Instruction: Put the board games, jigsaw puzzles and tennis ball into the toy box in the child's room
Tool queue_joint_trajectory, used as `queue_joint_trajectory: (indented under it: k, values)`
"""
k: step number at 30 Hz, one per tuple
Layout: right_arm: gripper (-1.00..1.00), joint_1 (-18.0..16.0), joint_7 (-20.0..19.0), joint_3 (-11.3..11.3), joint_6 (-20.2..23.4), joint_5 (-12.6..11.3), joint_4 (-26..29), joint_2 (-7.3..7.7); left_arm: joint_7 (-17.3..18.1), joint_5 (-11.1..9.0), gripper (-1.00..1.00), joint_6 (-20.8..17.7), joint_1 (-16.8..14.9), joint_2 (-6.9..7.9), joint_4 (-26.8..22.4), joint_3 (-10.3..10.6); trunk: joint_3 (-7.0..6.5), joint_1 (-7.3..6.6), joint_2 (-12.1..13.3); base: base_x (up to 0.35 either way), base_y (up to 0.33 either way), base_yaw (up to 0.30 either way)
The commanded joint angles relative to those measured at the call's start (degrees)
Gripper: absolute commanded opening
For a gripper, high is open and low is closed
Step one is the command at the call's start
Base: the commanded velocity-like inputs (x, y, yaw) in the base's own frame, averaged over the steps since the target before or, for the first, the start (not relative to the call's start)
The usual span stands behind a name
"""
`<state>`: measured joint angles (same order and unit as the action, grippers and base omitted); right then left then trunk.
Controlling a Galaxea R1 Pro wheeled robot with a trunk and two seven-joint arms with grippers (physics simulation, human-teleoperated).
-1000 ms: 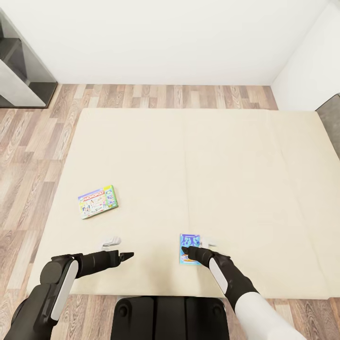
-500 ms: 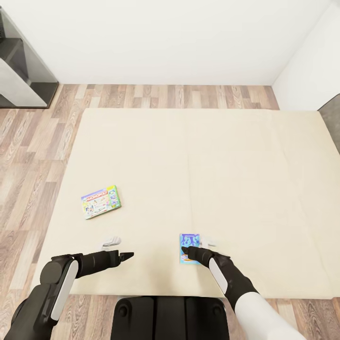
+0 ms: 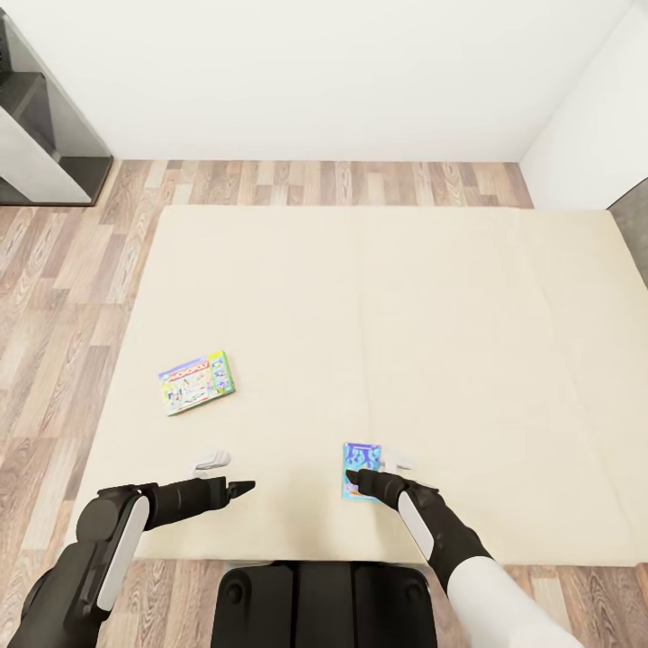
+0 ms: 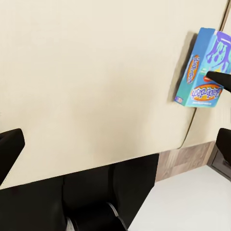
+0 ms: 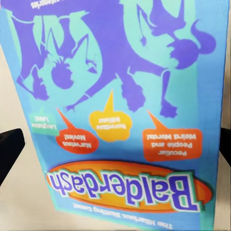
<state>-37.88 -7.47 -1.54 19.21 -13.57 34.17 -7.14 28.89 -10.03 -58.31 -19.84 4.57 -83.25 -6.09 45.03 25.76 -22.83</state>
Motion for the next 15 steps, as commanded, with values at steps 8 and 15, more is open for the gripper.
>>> queue_joint_trajectory:
  k: [8, 15]
  values:
    - [1.00, 0.0, 0.0, 0.0, 0.3, -0.2, -0.1, -0.04, 0.0, -0.2, 1.00, -0.4, 0.0, 0.00, -0.1, -0.1, 0.06, 0.03, -0.1, -0.012, 0.018, 0.000]
    - [1.00, 0.0, 0.0, -0.1, 0.3, -0.2, -0.1, -0.06, 0.0, -0.2, 1.00, -0.4, 0.0, 0.00, 0.0, -0.1, 0.06, 0.03, -0.1, 0.000, 0.002, 0.000]
